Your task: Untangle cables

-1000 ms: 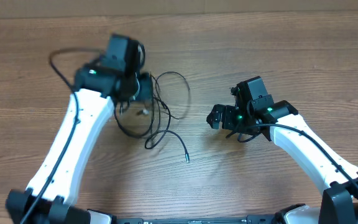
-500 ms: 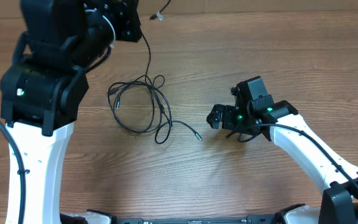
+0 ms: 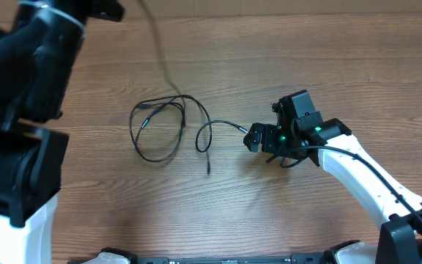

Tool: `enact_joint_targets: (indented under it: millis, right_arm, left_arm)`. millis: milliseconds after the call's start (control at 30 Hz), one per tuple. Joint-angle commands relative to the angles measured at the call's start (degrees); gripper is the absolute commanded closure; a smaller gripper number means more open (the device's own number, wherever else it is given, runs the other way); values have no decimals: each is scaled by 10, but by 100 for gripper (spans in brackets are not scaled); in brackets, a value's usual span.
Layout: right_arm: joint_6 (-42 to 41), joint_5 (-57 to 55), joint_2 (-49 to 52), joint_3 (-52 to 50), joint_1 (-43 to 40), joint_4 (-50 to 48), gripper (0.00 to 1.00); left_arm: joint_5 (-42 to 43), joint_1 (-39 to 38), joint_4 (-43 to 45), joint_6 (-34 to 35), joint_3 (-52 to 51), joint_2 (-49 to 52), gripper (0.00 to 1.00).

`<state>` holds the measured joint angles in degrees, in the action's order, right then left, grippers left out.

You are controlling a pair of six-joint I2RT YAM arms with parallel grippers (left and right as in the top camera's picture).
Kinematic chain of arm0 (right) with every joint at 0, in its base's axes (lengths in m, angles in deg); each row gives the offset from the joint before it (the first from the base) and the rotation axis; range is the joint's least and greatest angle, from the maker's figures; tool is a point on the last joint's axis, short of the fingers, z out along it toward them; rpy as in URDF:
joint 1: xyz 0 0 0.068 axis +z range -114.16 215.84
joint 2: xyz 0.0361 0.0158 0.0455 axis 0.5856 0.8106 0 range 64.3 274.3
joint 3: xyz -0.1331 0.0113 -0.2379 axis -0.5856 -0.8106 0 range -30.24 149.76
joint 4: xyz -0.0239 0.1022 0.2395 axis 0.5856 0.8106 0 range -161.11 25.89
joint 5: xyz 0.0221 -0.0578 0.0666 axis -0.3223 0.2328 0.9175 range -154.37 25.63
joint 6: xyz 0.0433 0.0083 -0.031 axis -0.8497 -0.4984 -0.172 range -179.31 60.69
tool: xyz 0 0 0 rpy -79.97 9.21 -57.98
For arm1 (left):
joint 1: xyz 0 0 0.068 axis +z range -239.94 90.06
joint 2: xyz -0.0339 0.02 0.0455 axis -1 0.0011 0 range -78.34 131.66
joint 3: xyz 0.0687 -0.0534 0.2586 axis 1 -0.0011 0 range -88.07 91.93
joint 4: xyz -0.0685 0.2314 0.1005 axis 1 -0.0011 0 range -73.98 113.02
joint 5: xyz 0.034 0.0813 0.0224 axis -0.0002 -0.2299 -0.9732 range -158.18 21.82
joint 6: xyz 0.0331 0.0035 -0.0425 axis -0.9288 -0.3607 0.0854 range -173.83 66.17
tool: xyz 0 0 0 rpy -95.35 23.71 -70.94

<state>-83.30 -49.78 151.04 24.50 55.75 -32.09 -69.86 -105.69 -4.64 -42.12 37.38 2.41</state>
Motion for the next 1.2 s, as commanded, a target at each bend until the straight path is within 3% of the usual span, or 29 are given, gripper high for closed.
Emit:
enact_joint_targets:
  millis: [0, 100, 333, 400, 567, 867, 1167]
  right_arm:
    - [0, -6, 1, 0, -2, -3, 0]
    - [0, -6, 1, 0, -2, -3, 0]
    - [0, -6, 1, 0, -2, -3, 0]
    - [0, -6, 1, 0, -2, -3, 0]
    - [0, -6, 1, 0, -2, -3, 0]
    - [0, -6, 1, 0, -2, -3, 0]
    - [0, -6, 1, 0, -2, -3, 0]
  left_arm:
    - [-146, 0, -40, -46, 3, 12, 96]
    - [-195, 0, -98, -47, 3, 21, 96]
    - [-204, 1, -342, -43, 3, 76, 96]
    - [-246, 1, -395, -28, 3, 98, 96]
    - [-333, 12, -425, -23, 3, 156, 96]
    - [-297, 145, -485, 26, 3, 309, 96]
    - [-143, 331, -512, 27, 3, 393, 96]
